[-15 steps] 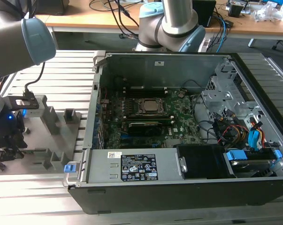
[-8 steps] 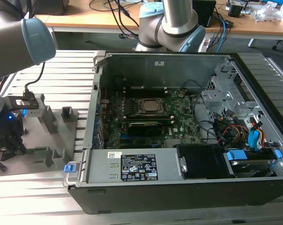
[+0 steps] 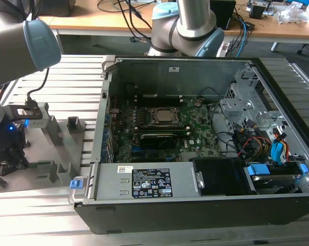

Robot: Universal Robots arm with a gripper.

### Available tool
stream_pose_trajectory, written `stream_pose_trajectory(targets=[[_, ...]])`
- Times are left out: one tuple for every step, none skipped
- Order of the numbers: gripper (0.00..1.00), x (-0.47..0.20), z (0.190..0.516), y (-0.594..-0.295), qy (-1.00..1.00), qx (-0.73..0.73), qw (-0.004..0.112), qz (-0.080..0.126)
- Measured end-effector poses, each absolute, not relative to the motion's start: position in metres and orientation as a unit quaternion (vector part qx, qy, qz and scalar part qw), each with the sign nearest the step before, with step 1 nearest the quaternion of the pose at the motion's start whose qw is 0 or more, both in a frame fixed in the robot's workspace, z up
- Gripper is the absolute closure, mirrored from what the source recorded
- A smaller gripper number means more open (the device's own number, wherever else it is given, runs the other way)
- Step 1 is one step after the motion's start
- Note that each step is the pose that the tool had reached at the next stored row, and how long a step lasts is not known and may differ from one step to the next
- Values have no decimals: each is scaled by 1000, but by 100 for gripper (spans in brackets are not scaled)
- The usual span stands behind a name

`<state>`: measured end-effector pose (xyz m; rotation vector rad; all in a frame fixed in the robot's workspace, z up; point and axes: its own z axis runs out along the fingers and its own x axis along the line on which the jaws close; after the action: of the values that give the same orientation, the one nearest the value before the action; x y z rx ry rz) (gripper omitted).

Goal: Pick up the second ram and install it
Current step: 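Pick up the second ram and move it above second insertion slot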

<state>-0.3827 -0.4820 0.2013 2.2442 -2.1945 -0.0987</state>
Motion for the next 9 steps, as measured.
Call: stream_pose_trajectory(targets=[[86,-383,201,-482,-699,715,1,-31],[86,-383,201,-482,-699,715,1,-31],[86,-383,201,-482,-699,715,1,-31],[86,-383,201,-482,-699,715,1,-31],[86,-383,201,-482,-699,715,1,-31],[86,-383,201,-482,-699,715,1,-31],[86,-383,201,-482,-699,715,1,-31],[86,-383,201,-482,-699,715,1,-31],[86,-383,203,-482,-699,715,1,-31]])
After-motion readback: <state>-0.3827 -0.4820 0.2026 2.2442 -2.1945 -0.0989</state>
